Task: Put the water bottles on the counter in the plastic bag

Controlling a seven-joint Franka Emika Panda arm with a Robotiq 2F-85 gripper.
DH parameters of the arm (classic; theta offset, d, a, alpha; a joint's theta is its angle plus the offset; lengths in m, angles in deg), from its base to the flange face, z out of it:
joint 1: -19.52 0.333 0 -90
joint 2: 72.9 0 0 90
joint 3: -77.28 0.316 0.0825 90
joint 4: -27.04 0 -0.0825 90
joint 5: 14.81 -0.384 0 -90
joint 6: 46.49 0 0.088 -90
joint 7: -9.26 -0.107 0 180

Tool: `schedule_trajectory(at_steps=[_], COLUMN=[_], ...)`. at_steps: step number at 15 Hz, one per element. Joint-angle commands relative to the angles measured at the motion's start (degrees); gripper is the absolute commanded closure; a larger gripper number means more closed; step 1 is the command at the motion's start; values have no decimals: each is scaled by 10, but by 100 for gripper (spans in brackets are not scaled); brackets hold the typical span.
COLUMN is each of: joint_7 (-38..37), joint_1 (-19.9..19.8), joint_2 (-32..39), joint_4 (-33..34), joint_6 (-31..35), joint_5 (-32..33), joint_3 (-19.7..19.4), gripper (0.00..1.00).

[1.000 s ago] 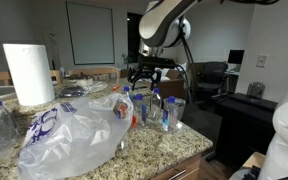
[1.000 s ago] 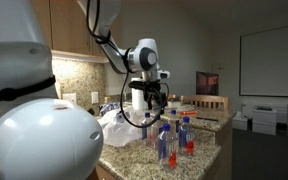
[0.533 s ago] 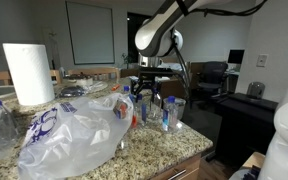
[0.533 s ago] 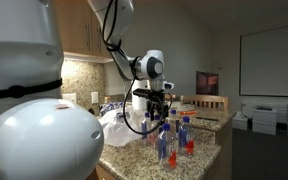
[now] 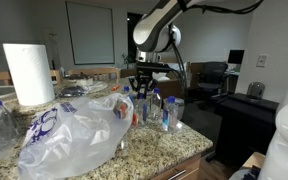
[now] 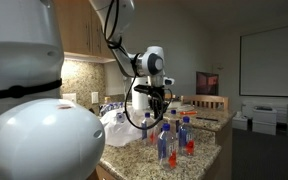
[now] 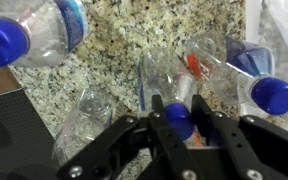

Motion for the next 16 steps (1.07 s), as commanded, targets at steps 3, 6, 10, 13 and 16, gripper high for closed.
schedule_trajectory(at_steps=[3,6,10,13,16], joint_7=[-3,-3,24,76,121], joint_1=[16,6,-2,11,29], joint_2=[4,-15,-49,-47,-31], joint_4=[11,13,45,87,131], joint_6=[-14,-15,-26,-10,-4], joint_5=[-10,-2,0,-28,-75], joint_3=[-16,-32,-59,-66,-66], gripper=[92,92,92,92,92])
